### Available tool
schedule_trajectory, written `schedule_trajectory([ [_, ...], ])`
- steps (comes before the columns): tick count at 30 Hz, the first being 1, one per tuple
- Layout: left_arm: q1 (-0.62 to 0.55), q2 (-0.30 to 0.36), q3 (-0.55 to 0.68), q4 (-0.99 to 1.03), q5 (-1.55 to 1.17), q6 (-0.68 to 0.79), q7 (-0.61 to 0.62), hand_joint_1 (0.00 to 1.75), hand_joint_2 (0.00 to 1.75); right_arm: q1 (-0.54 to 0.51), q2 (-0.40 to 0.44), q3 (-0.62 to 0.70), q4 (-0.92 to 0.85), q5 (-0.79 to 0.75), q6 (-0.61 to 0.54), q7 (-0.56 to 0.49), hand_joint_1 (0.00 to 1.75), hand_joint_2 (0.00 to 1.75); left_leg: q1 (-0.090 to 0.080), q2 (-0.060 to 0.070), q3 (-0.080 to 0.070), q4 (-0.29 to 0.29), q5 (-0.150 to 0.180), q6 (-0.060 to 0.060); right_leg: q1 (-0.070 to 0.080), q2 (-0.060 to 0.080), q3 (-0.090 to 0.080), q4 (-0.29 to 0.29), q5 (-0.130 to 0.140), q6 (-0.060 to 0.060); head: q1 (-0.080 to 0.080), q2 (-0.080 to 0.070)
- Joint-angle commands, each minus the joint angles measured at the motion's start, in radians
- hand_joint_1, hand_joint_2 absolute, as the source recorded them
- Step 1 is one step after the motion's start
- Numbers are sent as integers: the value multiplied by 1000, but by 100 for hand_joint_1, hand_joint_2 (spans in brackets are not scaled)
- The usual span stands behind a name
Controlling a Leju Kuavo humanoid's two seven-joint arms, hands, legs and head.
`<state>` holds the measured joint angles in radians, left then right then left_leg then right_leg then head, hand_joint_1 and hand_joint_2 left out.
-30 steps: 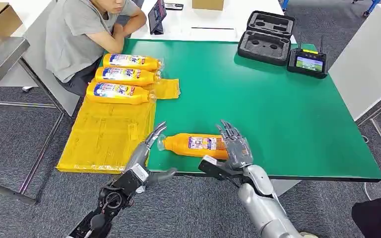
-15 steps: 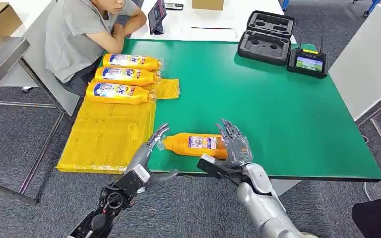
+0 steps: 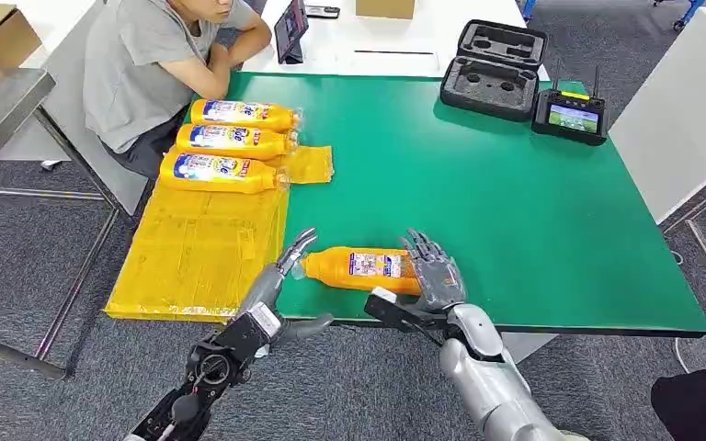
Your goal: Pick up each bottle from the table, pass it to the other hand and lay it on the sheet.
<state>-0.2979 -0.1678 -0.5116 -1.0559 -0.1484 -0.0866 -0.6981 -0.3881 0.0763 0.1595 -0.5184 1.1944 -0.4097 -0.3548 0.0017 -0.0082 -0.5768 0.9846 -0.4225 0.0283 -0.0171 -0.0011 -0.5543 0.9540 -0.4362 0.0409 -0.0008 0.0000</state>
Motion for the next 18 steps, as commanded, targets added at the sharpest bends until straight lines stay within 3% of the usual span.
schedule_trajectory([
  [1, -44, 13, -34, 60, 0, -5, 0, 0, 175, -51, -13, 24, 58, 9, 33, 17, 0, 175, 0, 1, 1, 2, -1, -1, 1, 1, 1, 1, -1, -2, 0, 0],
  [11, -40, 12, -40, 56, 4, -5, 0, 0, 175, -46, -17, 14, 62, -6, 52, -3, 0, 175, 1, 1, 2, 1, -1, -1, 1, 0, 2, 1, -1, -2, 0, 0],
  [12, -41, 12, -43, 55, 6, -8, 0, 0, 175, -47, -17, 7, 65, -17, 66, -9, 159, 175, 0, 0, 1, 1, -1, -1, 0, 0, 1, 0, -1, -1, 0, 0],
  [13, -41, 12, -43, 55, 6, -8, 0, 0, 175, -47, -17, 7, 65, -17, 66, -9, 159, 175, 1, 1, 2, 2, -2, -1, 1, 0, 2, 1, -1, -2, 0, 0],
  [14, -41, 12, -43, 55, 6, -8, 0, 0, 175, -47, -17, 7, 65, -17, 66, -9, 175, 175, 0, 1, 2, 1, -1, -2, 1, 0, 2, 0, -1, -1, 0, 0],
  [18, -45, 8, -49, 59, 6, -6, 0, 0, 175, -49, -19, -1, 63, -24, 85, -5, 175, 175, 0, 1, 2, 1, -1, -1, 1, 0, 2, 1, -1, -2, 0, 0],
])
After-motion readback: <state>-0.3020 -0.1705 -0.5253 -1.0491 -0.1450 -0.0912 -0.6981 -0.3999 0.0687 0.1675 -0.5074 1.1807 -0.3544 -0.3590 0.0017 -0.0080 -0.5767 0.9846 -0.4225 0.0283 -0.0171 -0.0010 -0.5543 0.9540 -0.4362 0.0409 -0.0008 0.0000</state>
